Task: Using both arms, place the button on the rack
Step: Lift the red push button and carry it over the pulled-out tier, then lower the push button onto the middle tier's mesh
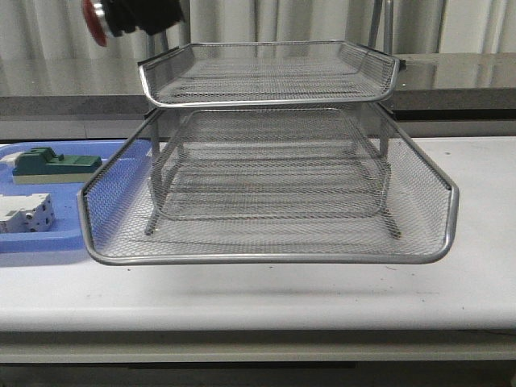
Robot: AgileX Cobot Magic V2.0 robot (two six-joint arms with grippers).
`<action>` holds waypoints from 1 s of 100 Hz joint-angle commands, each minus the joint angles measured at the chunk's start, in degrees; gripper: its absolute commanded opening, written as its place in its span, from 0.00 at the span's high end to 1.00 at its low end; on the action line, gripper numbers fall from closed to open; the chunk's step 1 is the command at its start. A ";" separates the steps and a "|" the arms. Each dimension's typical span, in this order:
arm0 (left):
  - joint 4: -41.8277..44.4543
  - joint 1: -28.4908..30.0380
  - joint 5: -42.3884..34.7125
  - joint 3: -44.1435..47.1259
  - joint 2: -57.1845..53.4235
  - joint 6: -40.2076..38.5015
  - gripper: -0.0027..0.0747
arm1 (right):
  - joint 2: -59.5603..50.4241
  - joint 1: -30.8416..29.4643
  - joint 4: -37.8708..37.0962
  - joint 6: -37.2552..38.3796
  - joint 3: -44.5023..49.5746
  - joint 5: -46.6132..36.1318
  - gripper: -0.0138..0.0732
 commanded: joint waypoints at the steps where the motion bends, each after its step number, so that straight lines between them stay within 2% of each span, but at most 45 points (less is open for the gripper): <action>1: -3.20 -2.41 1.39 -1.25 -1.63 -0.55 0.99 | 0.05 -0.26 -0.63 -0.09 -1.88 -3.12 0.92; 37: -7.46 -9.54 0.07 -1.25 5.51 -0.55 0.99 | 0.05 -0.26 -0.63 -0.09 -1.88 -3.12 0.92; 51: -11.05 -9.65 -0.76 -1.25 7.91 -0.55 0.99 | 0.05 -0.26 -0.63 -0.09 -1.88 -3.12 0.92; 84: -10.16 -9.65 -0.40 -1.25 9.71 -0.44 0.99 | 0.05 -0.26 -0.63 -0.09 -1.88 -3.12 0.92; 91: -10.04 -9.65 0.12 -1.25 9.82 -0.33 0.96 | 0.05 -0.26 -0.63 -0.09 -1.88 -3.12 0.92; 100: -10.04 -9.65 0.96 -1.25 9.82 -0.10 0.86 | 0.05 -0.26 -0.63 -0.09 -1.88 -3.12 0.92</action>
